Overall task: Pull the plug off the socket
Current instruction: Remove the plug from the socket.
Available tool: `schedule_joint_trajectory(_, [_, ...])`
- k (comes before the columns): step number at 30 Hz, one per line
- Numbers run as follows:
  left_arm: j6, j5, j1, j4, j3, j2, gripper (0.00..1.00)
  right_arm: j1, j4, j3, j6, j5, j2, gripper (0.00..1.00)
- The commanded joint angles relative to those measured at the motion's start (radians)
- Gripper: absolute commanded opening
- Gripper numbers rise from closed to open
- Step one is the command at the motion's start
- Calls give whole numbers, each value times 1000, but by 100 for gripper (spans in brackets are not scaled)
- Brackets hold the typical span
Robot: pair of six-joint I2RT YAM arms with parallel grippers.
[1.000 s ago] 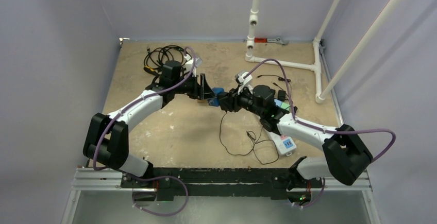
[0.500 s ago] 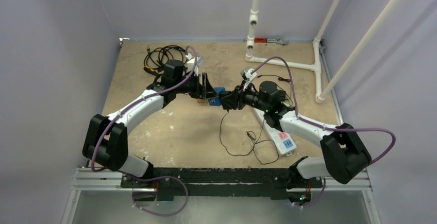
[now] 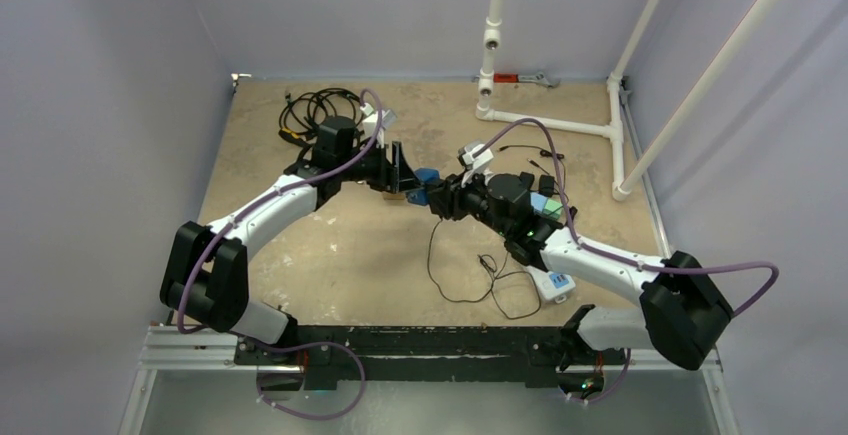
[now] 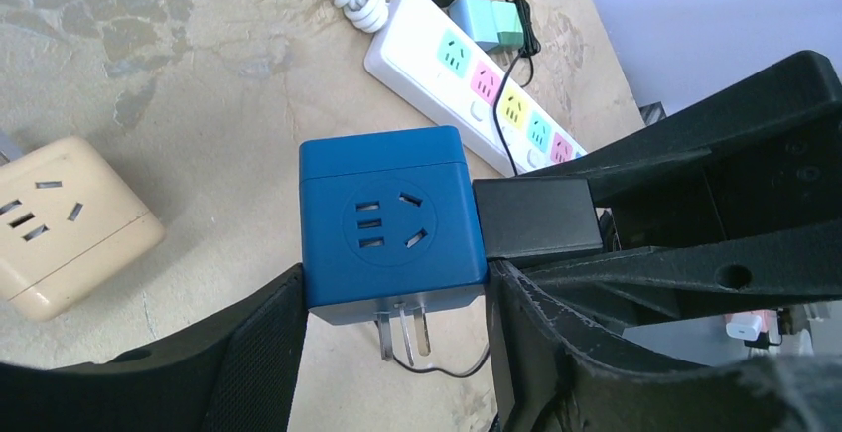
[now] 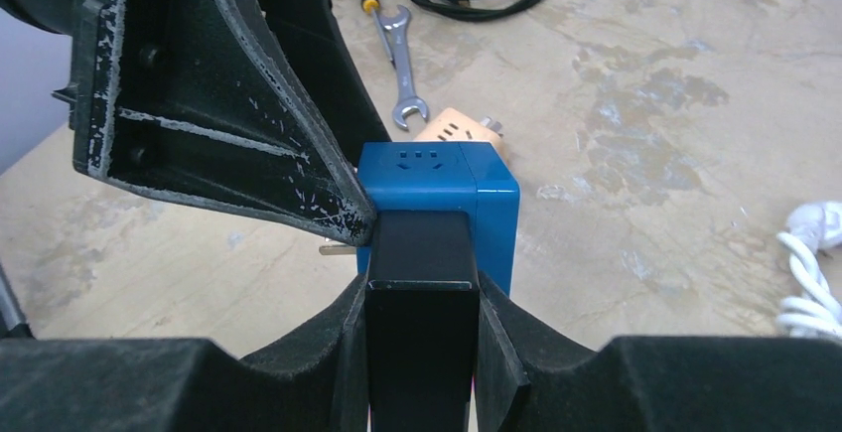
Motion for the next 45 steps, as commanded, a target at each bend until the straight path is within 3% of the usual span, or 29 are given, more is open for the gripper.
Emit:
schedule_joint_trajectory(1, [-3, -17, 14, 31, -9, 2, 0, 40, 12, 71, -43, 214, -4, 0])
schedule_joint_trajectory(5, [0, -21, 14, 28, -7, -2, 0, 43, 9, 65, -31, 253, -11, 0])
schedule_joint_trajectory(10, [17, -29, 13, 7, 5, -8, 0, 40, 36, 60, -4, 166, -15, 0])
schedule_joint_trajectory(11, [24, -33, 12, -2, 9, -11, 8, 40, 40, 58, -1, 164, -20, 0])
schedule_joint_trajectory(13, [30, -32, 12, -5, 12, -19, 31, 38, 47, 53, -1, 165, -31, 0])
schedule_joint_trajectory(14, [31, -28, 12, -3, 13, -23, 48, 36, 49, 52, 0, 165, -37, 0])
schedule_joint_trajectory(16, [37, -16, 12, 0, 13, -30, 67, 24, 49, 50, 3, 151, -49, 0])
schedule_joint_trajectory(20, [68, 28, 11, -1, 21, -52, 93, -23, 46, 44, 14, 93, -76, 0])
schedule_joint_trajectory(21, [76, 35, 11, -1, 21, -60, 96, -36, 46, 43, 17, 70, -83, 0])
schedule_joint_trajectory(28, [140, 44, 9, -17, 24, -127, 99, -150, 50, 47, 46, -102, -108, 0])
schedule_joint_trajectory(45, [222, 50, -11, -83, 28, -159, 99, -190, 86, 83, 140, -376, -110, 0])
